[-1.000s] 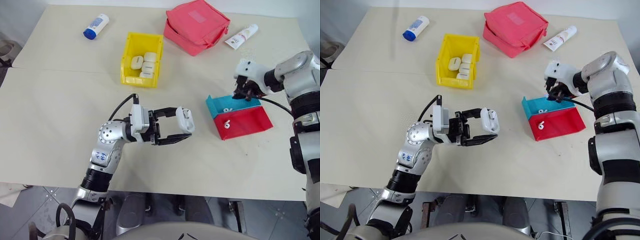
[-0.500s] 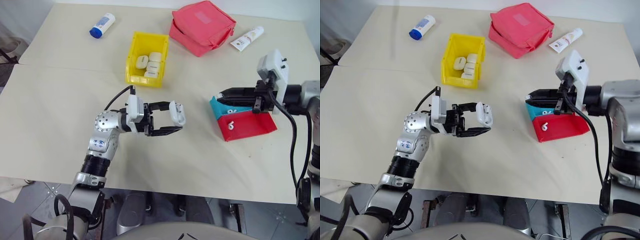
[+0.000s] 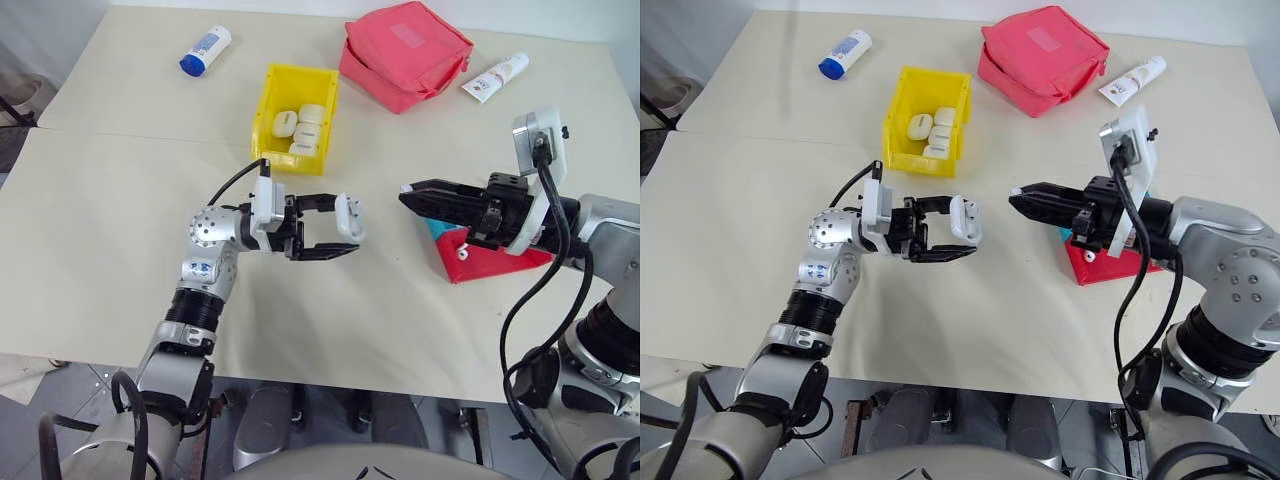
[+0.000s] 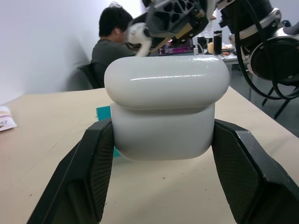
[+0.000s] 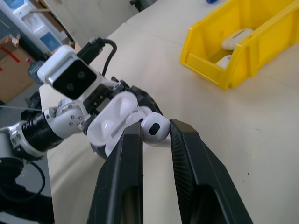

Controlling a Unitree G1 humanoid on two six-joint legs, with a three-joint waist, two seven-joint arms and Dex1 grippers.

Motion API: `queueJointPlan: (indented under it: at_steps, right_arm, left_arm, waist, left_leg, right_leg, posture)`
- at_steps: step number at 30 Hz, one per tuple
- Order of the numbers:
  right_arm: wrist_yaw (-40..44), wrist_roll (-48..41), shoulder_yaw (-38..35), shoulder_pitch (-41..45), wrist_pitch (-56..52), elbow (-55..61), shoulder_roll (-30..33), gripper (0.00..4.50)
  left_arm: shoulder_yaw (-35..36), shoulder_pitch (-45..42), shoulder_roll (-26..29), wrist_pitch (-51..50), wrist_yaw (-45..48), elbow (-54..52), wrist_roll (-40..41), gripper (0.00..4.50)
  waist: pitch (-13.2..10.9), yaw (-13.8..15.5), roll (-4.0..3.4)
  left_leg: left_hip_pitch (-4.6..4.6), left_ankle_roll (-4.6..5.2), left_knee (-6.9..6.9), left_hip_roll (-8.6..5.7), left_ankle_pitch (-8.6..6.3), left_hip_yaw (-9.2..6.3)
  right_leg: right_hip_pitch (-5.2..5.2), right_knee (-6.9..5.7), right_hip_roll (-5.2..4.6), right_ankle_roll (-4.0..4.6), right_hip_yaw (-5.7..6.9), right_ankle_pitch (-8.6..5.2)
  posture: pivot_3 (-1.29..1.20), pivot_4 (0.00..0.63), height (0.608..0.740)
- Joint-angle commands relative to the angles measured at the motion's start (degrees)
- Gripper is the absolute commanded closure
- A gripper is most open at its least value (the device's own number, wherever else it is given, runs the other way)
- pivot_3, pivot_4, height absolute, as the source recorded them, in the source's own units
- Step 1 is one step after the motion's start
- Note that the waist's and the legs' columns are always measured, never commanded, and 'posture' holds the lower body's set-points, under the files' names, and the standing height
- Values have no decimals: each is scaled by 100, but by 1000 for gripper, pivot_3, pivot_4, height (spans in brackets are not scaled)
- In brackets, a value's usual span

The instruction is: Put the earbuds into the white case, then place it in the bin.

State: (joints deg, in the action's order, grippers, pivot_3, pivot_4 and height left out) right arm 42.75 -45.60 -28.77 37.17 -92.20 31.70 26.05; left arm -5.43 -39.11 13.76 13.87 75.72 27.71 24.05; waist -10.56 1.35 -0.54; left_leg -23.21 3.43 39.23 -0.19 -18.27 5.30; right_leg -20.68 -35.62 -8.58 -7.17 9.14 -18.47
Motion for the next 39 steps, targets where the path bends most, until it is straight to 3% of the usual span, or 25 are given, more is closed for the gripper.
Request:
queueJointPlan:
  at_steps: [1, 5, 13, 19, 29, 39]
  right_arm:
    - [-625, -944, -215, -45, -30, -128, 42, 4031]
    - [-1393, -1897, -166, -42, -30, -373, 163, 4031]
    - [-2306, -2600, -110, 14, -30, -521, 211, 4031]
    - [-2974, -3644, 73, -150, 174, -697, 315, 4031]
    - [-4731, -6264, 1515, -874, 2040, -845, 1567, 4031]
    - [-5033, -6740, 2275, -780, 3140, -725, 2096, 4031]
  left_arm:
    - [72, -184, -61, 237, 87, 129, -73, 1726]
    - [78, -281, -127, 410, 138, 348, -115, 1726]
    - [84, -267, -208, 472, 153, 271, -116, 1726]
    - [98, -287, -240, 614, 169, 372, -153, 1726]
    - [168, -479, -397, 841, 136, 642, -170, 1726]
    - [147, -438, -467, 806, 198, 628, -168, 1726]
  waist:
    - [0, -9, 0]
    - [0, -14, 0]
    - [0, -13, 0]
    - [0, -8, 0]
    - [-3, -9, 5]
    - [-7, 5, 12]
  left_leg:
    - [0, 0, 0, 0, 0, 2]
    - [1, 1, -2, 1, 0, 4]
    - [0, 2, -2, 1, 1, 4]
    - [0, 3, -3, 2, 1, 4]
    - [-1, 5, -3, 3, 1, 6]
    - [-4, 8, -3, 5, 2, 5]
  right_leg:
    - [0, 0, 0, 0, 0, 0]
    - [-2, 0, 0, 0, 0, 0]
    - [-2, 0, 0, 0, -1, 0]
    - [-2, 1, -1, 0, -1, 0]
    - [0, 7, -2, 0, 3, 0]
    - [3, 14, -2, -1, 6, 0]
  posture:
    - [0, 150, 740]
    - [0, 150, 740]
    - [0, 150, 740]
    - [0, 150, 740]
    - [0, 150, 740]
    - [0, 150, 740]
